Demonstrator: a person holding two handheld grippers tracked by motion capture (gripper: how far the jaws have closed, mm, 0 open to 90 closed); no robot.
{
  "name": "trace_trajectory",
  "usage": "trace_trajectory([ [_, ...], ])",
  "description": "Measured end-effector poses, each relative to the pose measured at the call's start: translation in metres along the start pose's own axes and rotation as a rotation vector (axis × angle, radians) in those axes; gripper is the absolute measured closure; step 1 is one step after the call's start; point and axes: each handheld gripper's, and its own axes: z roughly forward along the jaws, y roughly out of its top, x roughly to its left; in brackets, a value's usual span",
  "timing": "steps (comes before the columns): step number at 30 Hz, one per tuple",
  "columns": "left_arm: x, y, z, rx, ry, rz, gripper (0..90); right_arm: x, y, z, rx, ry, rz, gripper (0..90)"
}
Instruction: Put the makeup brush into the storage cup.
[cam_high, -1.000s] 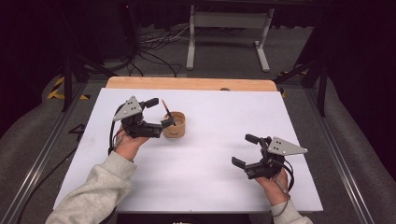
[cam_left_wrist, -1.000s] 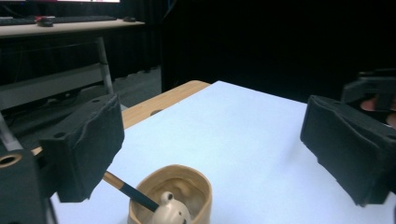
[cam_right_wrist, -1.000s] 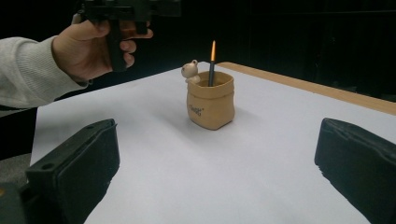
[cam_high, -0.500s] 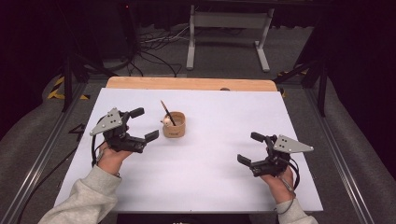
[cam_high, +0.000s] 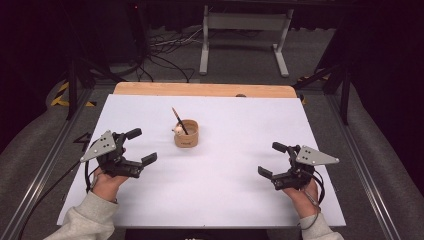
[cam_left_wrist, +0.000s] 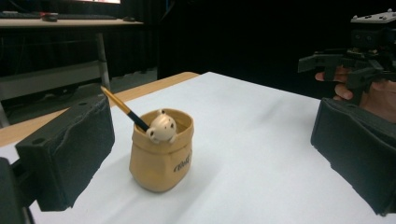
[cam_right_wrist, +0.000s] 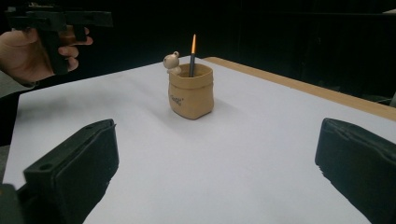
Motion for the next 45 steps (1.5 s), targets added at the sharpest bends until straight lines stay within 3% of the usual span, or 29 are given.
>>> trace_trajectory([
  [8, -0.001, -0.016, -0.014, 0.009, 0.015, -0.024, 0.3, -0.002, -0.004, -0.002, -0.017, -0.01, -0.029, 0.0],
  [17, -0.007, -0.033, -0.024, 0.023, 0.043, 0.036, 0.1, -0.001, -0.011, -0.003, -0.009, -0.028, -0.051, 0.0],
  [22, -0.006, -0.041, -0.022, 0.037, 0.045, 0.033, 0.1, 0.001, -0.015, -0.004, -0.018, -0.042, -0.057, 0.0],
  [30, -0.002, -0.045, -0.021, 0.028, 0.06, 0.012, 0.1, 0.0, -0.025, -0.004, -0.041, -0.071, -0.055, 0.0],
  [35, -0.003, -0.046, -0.021, 0.031, 0.073, 0.03, 0.1, 0.0, -0.028, -0.003, -0.031, -0.079, -0.06, 0.0],
  [45, -0.004, -0.046, -0.021, 0.028, 0.062, 0.027, 0.1, -0.001, -0.027, -0.002, -0.029, -0.067, -0.059, 0.0],
])
